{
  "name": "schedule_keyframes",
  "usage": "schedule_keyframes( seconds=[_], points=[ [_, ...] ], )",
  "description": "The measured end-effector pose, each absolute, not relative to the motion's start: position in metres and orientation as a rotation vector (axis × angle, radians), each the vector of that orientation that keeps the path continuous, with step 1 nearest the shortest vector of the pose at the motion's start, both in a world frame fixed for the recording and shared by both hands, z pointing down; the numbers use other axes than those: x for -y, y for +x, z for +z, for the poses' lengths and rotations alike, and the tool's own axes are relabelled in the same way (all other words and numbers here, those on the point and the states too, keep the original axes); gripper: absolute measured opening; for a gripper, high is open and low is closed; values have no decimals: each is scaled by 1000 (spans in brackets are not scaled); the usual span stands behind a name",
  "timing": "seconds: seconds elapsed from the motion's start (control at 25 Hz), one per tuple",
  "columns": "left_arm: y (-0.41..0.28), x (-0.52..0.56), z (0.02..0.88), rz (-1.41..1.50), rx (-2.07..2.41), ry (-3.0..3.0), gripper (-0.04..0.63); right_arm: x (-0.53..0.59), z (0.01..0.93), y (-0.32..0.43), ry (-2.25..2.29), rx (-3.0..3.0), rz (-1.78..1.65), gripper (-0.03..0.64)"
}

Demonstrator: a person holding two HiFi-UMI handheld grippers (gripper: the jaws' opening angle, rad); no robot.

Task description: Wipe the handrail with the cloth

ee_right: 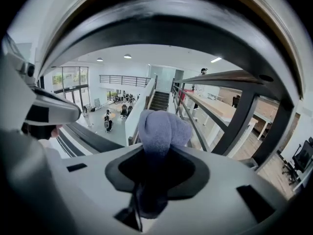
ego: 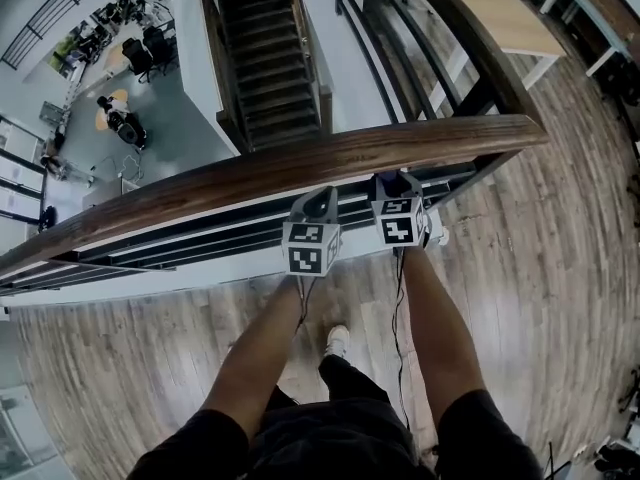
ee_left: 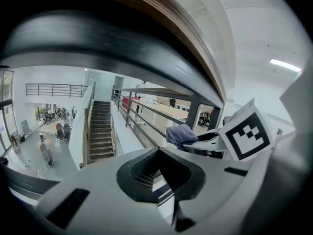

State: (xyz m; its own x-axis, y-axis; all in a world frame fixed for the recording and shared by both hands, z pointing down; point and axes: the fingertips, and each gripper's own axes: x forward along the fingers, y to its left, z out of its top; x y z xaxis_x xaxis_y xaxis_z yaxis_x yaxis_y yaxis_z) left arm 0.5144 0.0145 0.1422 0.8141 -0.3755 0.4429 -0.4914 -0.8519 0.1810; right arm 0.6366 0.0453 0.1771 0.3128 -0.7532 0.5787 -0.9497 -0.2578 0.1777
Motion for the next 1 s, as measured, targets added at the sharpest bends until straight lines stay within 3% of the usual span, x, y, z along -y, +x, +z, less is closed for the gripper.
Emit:
schedule_keyframes(
  seconds=[0.52, 0.8, 1.0],
  points=[
    [605, -57, 114, 514, 415, 2758, -2, -100, 167, 771, 2307, 1343, 516, 109],
    [601, -64, 129, 499, 402, 2772, -2, -133, 182, 826, 2321, 1260, 511, 109],
    [575, -59, 128, 476, 420, 2770, -2, -130, 170, 816, 2342, 1302, 494, 109]
  ],
)
